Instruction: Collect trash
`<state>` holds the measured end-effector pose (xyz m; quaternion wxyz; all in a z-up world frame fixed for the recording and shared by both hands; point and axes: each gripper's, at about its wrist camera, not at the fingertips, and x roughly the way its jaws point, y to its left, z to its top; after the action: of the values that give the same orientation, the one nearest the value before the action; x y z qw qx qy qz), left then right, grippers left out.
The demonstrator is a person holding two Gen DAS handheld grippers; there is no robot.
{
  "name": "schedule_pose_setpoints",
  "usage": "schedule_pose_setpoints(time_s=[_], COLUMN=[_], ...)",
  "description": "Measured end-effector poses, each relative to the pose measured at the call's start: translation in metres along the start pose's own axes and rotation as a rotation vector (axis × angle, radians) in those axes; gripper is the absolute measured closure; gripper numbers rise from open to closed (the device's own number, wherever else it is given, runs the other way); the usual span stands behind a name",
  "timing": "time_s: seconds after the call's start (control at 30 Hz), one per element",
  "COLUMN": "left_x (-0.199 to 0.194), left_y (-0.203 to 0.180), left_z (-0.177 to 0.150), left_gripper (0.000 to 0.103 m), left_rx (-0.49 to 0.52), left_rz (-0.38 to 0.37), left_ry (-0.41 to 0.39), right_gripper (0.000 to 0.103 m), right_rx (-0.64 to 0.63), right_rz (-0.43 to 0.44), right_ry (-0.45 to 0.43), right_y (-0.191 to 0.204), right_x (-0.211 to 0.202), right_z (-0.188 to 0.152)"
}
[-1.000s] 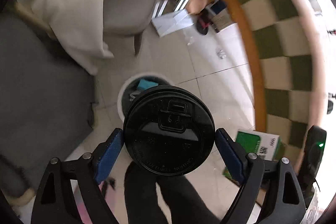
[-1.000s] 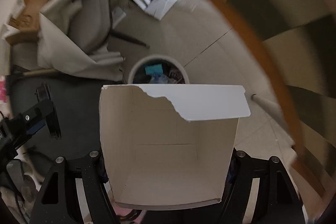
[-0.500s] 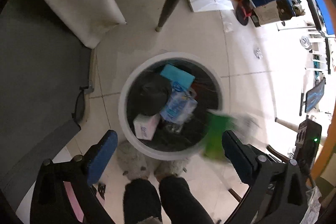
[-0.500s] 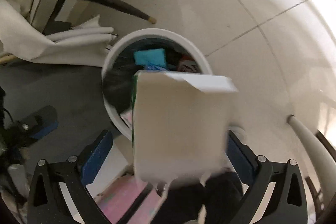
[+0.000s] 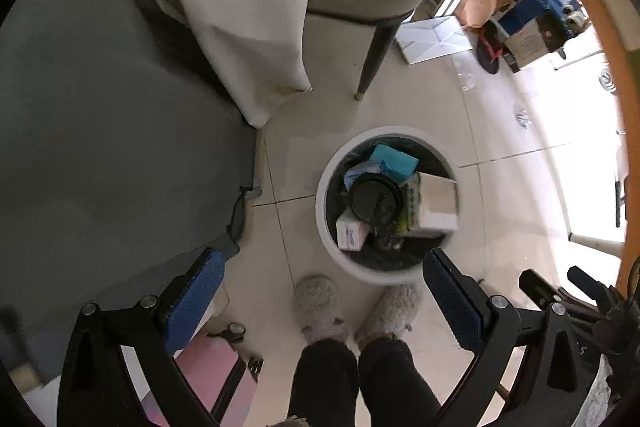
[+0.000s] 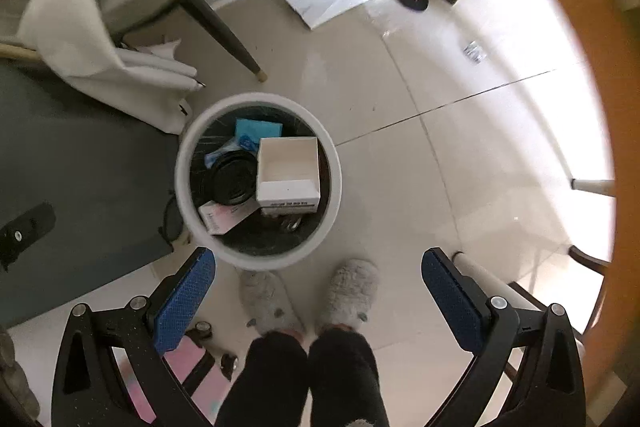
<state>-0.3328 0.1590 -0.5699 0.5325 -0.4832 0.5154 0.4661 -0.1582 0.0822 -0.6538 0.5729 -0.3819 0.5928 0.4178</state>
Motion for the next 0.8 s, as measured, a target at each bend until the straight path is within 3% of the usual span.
schedule_pose_setpoints(time_s=[0.27, 0.53, 0.8], left_x=[-0.139, -0.297, -0.392], left_y=[-0.013, -0.026, -0.022], left_z=[-0.033, -0.069, -0.091], left_gripper=[0.001, 0.001, 0.001], left_rx=[0.050, 0.063, 0.066], left_rz=[-0.037, -0.158, -0.275], left_ry=[-0.023, -0.089, -0.160], right_gripper=[0.000, 0.000, 0.000], right_rx=[-0.043, -0.060, -0.094], right_rz=[0.034, 0.136, 0.202], right_ry=[-0.037, -0.096, -0.183], right_y=[0.006, -0.005, -0.017], right_x=[-0.151, -0.325, -0.448], right_z=[-0.024, -0.053, -0.077])
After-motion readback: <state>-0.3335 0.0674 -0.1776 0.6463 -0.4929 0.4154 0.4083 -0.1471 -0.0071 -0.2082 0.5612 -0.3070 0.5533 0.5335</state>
